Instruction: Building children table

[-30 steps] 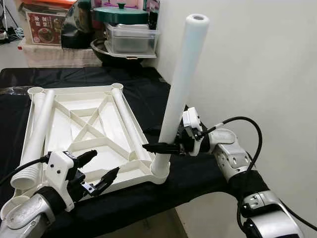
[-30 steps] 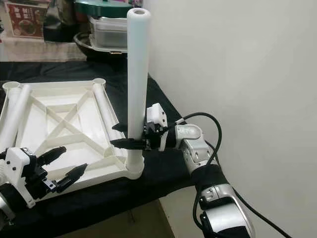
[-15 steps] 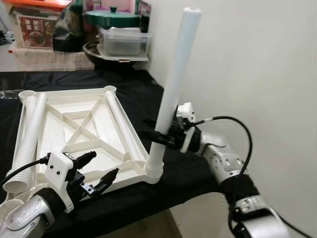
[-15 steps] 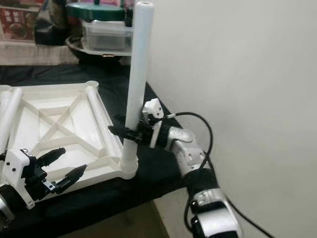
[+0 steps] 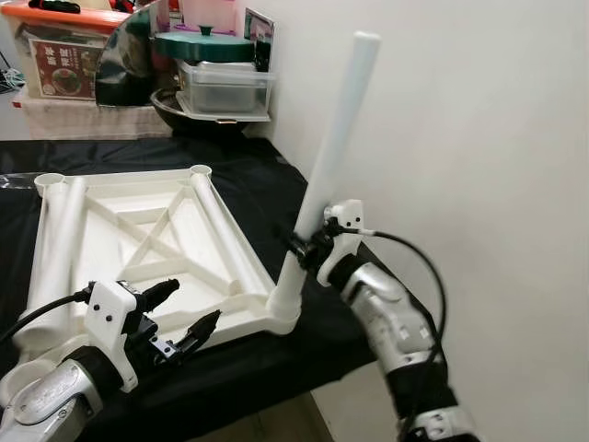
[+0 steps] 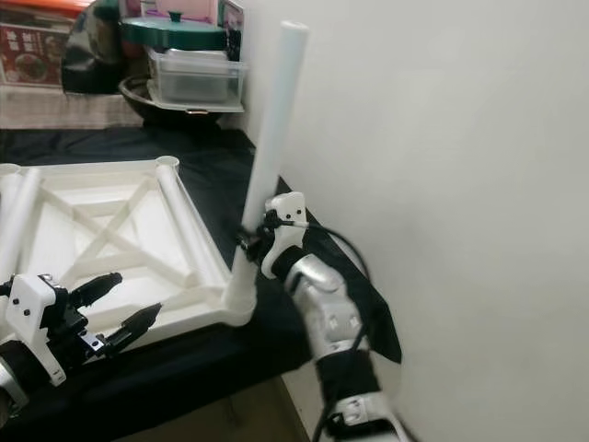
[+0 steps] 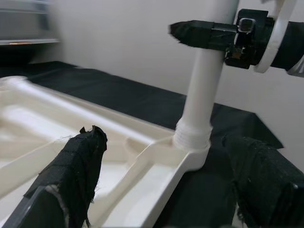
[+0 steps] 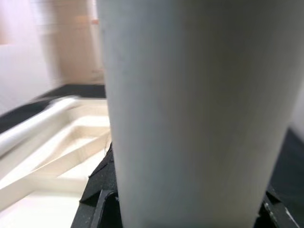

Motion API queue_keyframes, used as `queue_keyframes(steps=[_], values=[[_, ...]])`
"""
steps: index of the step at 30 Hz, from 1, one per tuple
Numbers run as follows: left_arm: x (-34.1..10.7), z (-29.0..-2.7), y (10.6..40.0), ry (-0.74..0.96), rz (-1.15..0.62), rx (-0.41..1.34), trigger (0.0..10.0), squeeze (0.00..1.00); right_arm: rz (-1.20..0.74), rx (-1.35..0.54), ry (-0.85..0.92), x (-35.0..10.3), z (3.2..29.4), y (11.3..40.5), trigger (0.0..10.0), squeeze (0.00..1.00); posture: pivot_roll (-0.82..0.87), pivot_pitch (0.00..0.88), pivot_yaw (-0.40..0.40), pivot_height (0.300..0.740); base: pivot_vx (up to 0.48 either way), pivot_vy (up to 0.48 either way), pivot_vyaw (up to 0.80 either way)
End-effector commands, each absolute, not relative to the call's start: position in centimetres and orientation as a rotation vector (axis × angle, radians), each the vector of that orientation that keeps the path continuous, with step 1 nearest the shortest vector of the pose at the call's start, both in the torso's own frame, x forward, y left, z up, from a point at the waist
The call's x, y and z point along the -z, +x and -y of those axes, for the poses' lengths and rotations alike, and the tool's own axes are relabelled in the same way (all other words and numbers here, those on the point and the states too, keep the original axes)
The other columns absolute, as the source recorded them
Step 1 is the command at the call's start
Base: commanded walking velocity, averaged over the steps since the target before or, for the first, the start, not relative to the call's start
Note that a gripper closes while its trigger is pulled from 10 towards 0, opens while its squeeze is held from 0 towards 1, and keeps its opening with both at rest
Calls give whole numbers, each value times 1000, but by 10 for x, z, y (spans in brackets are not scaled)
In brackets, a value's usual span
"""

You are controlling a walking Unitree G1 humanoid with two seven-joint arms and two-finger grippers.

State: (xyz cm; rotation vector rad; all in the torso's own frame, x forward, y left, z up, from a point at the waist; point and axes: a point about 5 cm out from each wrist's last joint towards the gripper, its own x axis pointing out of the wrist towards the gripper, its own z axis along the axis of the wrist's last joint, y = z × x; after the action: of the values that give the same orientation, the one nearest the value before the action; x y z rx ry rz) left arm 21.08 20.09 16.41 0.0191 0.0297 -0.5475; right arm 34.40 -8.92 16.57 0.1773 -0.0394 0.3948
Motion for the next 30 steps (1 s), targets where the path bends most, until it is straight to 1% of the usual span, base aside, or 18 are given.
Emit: queue_keyframes(steps=[1,2,3,5,11,12,13,15,16,18,27,30], values=[[-162,-201,212,17,-34,539,10000,0,-113,-139,168,-129,120,339,0,0,158,0,-139,740,0,0,0],[-163,-202,213,23,-33,535,10000,0,-123,-74,157,-128,119,335,0,0,163,0,-138,740,0,0,0],[-163,-202,213,23,-33,535,10000,0,-123,-74,157,-128,119,335,0,0,163,0,-138,740,0,0,0],[-164,-203,215,31,-31,529,10000,0,-121,-4,144,-132,116,332,0,0,163,0,-138,740,0,0,0],[-164,-203,217,35,-29,523,10000,0,-117,15,125,-138,108,333,0,0,169,0,-136,740,0,0,0],[-164,-203,218,37,-30,525,10000,0,-127,-1,122,-138,103,332,5765,0,168,0,-135,740,0,0,0],[-164,-203,219,38,-30,527,10000,0,-131,-14,115,-138,99,331,10000,0,162,0,-130,740,0,0,0],[-164,-203,220,39,-31,528,10000,0,-119,-26,133,-140,97,330,10000,0,162,0,-130,740,0,0,0],[-164,-203,221,40,-31,532,10000,0,-106,-22,154,-143,97,329,10000,1000,153,0,-125,740,0,0,0],[-164,-203,222,41,-30,534,10000,0,-96,-15,170,-145,97,329,10000,1000,153,0,-125,740,0,0,0],[-163,-201,227,45,-28,550,10000,0,53,-31,243,-181,112,333,10000,1000,129,0,-111,740,0,0,0],[-163,-201,228,48,-27,554,10000,0,123,-98,263,-200,119,334,10000,1000,120,0,-107,740,0,0,0]])
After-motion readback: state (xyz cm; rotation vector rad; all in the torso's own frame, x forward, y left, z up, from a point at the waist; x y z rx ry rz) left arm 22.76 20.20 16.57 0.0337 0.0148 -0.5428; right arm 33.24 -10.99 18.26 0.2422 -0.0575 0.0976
